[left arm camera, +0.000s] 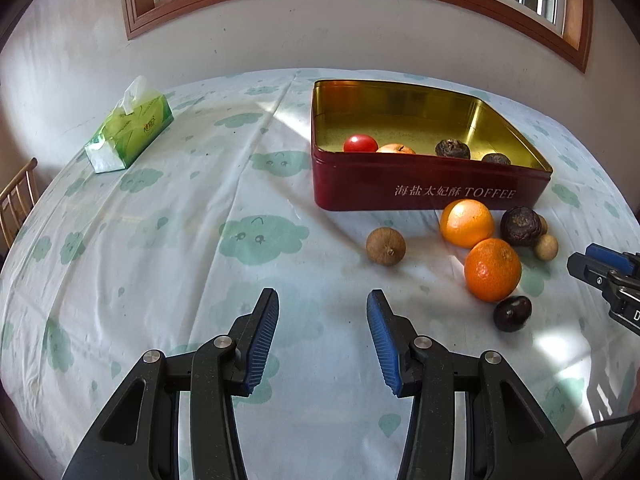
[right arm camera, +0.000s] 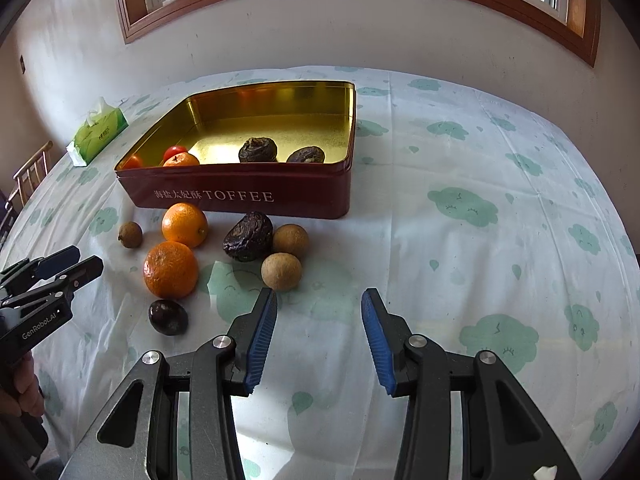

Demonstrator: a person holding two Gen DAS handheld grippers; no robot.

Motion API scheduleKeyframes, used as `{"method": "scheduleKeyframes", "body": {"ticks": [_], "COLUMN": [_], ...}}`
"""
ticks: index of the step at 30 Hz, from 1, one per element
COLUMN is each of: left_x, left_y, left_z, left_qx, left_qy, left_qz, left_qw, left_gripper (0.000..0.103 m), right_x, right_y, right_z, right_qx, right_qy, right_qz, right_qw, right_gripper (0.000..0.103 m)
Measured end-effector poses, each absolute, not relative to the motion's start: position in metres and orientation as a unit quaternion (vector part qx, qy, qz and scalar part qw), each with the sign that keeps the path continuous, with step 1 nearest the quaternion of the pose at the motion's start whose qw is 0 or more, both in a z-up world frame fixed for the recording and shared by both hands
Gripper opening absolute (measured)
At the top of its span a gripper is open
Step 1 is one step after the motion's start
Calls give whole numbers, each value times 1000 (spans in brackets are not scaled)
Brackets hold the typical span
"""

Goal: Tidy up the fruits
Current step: 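Withdraw both open tools from the tin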

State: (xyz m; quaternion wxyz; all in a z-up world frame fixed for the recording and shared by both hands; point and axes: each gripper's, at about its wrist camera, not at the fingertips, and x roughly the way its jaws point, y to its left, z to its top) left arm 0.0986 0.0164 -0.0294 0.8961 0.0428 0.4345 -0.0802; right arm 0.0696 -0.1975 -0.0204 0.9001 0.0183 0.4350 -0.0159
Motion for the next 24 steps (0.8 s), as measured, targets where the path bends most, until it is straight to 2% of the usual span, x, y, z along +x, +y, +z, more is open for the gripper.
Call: {"method": "scheduleKeyframes", "body": {"ticks": [24], "left_x": [93], "left_y": [6], "left_z": [-39], "left_qx": [52], "left_qy": [436], "left_qz": [-85], "left_qw": [894], "left_gripper": [48], "right_x": [74], "right_y": [-184], "right_z": [-39], "right_qx": [18], "right_qy": [449], "right_qz": [4], "right_qw": [893], "right_gripper": [42]}}
